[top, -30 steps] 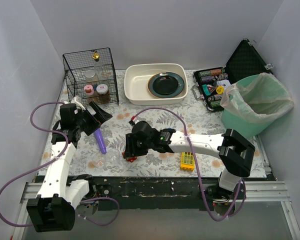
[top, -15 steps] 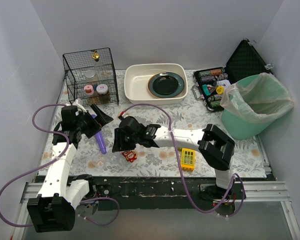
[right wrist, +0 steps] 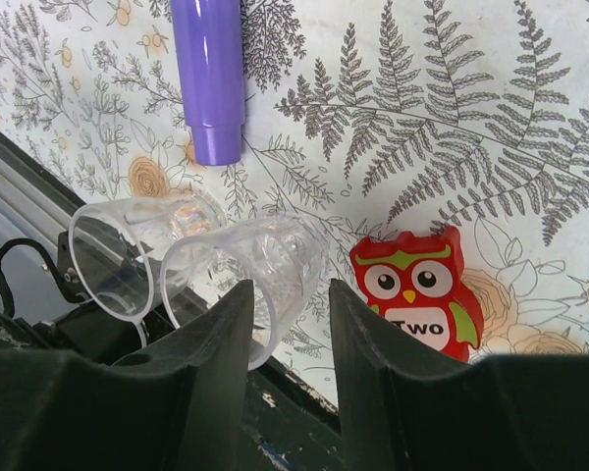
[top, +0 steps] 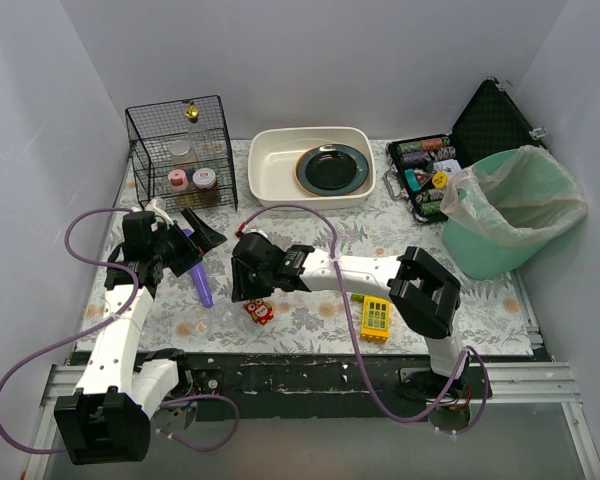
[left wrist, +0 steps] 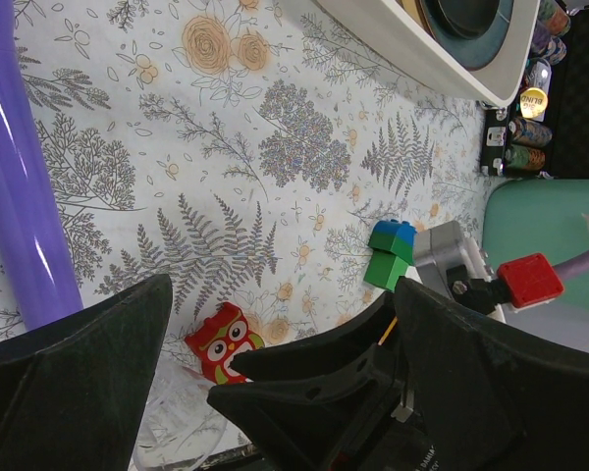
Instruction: Clear the kitchen counter
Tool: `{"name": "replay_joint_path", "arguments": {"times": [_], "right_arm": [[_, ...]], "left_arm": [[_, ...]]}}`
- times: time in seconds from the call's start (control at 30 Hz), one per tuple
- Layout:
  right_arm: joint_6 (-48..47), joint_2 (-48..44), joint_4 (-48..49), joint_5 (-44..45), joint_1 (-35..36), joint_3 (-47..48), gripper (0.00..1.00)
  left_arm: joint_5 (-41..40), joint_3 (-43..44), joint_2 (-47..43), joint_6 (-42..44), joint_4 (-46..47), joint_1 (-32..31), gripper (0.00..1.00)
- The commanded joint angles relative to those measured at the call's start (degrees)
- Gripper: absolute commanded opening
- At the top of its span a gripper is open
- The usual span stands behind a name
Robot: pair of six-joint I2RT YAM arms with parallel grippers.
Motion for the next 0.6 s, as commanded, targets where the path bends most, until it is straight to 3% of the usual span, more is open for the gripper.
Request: {"name": "replay_joint_path", "arguments": {"times": [0.0, 0.2, 0.3, 0.5, 0.57], "right_arm": [[-1.33, 2.51, -0.67, -0.08, 0.70, 3.51, 0.43], [-1.60, 4.18, -1.28, -0.35, 1.40, 4.83, 0.40], [-1.60, 3.66, -1.55, 0.62, 1.40, 4.48, 0.31], [0.68, -3.09, 2.39, 2.64, 0.26, -1.05, 0.03], [2.52, -6.17, 5.55, 0.72, -1.49, -5.78, 0.01]], "left_arm": [[0.44, -0.66, 0.05, 0.94, 0.26, 0.20, 0.97], [0.62, -0.75, 0.23, 1.02, 0.26, 0.29, 0.97], [0.53, -0.57, 0.14, 1.11, 0.17, 0.29, 0.97], [0.79, -0.48, 0.14, 1.02, 0.26, 0.29, 0.97], [1.23, -0.22, 0.05, 0.76, 0.18, 0.29, 0.98]]}}
